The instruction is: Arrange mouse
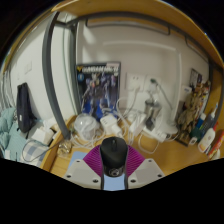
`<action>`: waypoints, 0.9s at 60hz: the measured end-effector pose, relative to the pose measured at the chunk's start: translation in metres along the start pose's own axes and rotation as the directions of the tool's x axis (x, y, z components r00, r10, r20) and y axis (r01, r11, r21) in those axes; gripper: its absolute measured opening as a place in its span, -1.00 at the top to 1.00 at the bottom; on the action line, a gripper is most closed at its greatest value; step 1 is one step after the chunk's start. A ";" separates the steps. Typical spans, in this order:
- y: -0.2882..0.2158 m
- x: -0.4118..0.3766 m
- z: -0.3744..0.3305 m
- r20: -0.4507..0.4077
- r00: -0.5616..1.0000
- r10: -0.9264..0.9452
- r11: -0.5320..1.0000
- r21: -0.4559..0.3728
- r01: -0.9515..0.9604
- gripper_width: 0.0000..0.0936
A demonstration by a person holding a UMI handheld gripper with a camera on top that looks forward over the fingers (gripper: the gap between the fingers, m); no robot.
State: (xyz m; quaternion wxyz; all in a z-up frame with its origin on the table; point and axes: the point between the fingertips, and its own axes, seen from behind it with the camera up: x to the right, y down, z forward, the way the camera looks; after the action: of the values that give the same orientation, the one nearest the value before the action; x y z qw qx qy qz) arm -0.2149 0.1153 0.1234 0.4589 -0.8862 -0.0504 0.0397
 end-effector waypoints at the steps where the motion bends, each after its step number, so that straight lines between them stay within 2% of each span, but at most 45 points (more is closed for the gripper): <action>1: 0.008 -0.004 0.005 0.000 1.000 -0.001 1.000 -0.015 0.001 0.44; 20: 0.121 -0.033 0.055 -0.007 1.000 -0.011 0.980 -0.201 0.010 0.41; 22: 0.118 -0.032 0.055 -0.012 1.000 -0.008 0.984 -0.176 0.006 0.41; 23: 0.119 -0.032 0.054 -0.015 1.000 -0.012 0.984 -0.178 0.009 0.22; 24: 0.118 -0.032 0.054 -0.015 1.000 -0.013 0.985 -0.174 0.010 0.32; 25: 0.119 -0.032 0.054 -0.014 1.000 -0.012 0.984 -0.176 0.010 0.29; 26: 0.119 -0.033 0.054 -0.017 1.000 -0.007 0.984 -0.176 0.004 0.14; 27: 0.118 -0.032 0.055 -0.020 1.000 -0.002 0.985 -0.172 -0.002 0.21; 28: 0.119 -0.033 0.055 -0.021 1.000 0.003 0.985 -0.171 -0.006 0.10; 29: 0.118 -0.032 0.056 -0.020 1.000 0.006 0.986 -0.169 -0.010 0.15; 35: 0.119 -0.033 0.056 -0.015 1.000 0.027 0.982 -0.184 -0.029 -0.02; 37: 0.120 -0.032 0.056 -0.017 0.999 0.034 0.979 -0.198 -0.037 -0.23; 42: 0.116 -0.024 0.047 -0.044 0.998 0.040 0.976 -0.212 -0.049 -0.96; 44: 0.108 -0.022 0.041 -0.049 0.998 0.042 0.978 -0.203 -0.051 -0.85; 54: 0.046 -0.003 -0.010 -0.049 0.997 0.061 0.991 -0.115 -0.066 -0.85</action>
State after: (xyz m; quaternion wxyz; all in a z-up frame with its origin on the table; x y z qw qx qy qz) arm -0.2146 0.0805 0.0921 0.4060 -0.9132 -0.0138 0.0313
